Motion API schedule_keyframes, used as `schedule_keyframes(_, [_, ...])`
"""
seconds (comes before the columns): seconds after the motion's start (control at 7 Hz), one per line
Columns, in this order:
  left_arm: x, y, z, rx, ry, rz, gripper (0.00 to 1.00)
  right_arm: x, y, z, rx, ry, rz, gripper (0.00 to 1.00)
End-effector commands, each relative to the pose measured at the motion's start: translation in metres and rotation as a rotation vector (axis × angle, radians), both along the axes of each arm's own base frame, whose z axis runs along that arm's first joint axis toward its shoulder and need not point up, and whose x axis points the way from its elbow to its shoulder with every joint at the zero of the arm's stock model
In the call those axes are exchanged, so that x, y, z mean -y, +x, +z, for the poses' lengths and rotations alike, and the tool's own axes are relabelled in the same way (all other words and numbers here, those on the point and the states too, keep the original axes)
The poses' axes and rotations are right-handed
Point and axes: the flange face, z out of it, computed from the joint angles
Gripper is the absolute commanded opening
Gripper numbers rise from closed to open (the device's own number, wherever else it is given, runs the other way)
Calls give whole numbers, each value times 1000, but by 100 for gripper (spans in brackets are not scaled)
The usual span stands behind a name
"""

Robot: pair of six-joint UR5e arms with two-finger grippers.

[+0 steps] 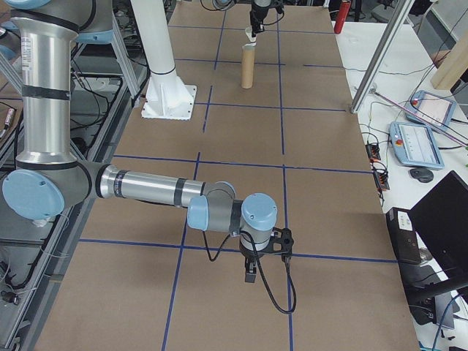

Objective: Collect badminton balls into bucket

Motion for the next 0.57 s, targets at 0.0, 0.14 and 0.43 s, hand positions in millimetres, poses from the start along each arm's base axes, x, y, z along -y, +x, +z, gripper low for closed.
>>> schedule_keyframes(0.0, [-2, 9, 3, 9, -7, 14, 0, 0, 0, 0, 1, 0, 0, 100])
schedule_keyframes(0.14, [-2, 10, 4, 9, -7, 16, 0, 0, 0, 0, 0, 0, 0, 100])
schedule_keyframes(0.43, [-4, 13, 7, 11, -8, 23, 23, 0, 0, 0, 1, 0, 0, 100])
